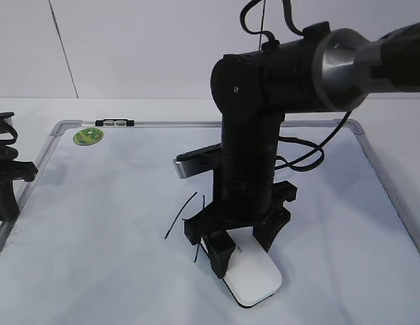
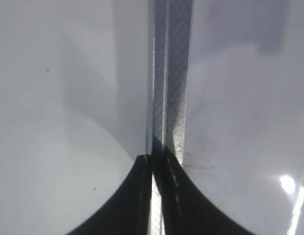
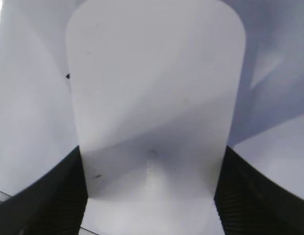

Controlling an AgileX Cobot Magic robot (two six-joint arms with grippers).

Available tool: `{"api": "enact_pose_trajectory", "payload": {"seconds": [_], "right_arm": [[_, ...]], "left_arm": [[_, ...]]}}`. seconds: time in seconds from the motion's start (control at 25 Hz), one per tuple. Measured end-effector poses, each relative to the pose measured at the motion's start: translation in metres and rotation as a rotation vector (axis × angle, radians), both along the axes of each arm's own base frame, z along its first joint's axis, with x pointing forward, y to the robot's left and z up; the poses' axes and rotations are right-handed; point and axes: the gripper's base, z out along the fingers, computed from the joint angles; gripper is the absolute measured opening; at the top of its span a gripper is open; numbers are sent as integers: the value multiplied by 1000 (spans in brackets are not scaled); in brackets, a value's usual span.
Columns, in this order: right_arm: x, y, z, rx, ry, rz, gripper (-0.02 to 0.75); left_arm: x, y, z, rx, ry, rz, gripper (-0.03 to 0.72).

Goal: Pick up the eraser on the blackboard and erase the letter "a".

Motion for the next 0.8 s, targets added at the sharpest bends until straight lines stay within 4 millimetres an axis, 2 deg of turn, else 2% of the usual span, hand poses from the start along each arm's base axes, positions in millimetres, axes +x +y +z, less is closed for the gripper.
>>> {"api": "enact_pose_trajectory", "payload": {"seconds": [0.28,0.6,0.8], "right_arm": [[4,-3,0,-33,-24,-33,542],[30,-37,1,-31,-26,-162,542],[45,-47,5,-37,-66,-186,542]], "left_arm": [[0,0,0,0,0,0,29],[0,0,0,0,0,0,29],[0,0,0,0,0,0,29]]}}
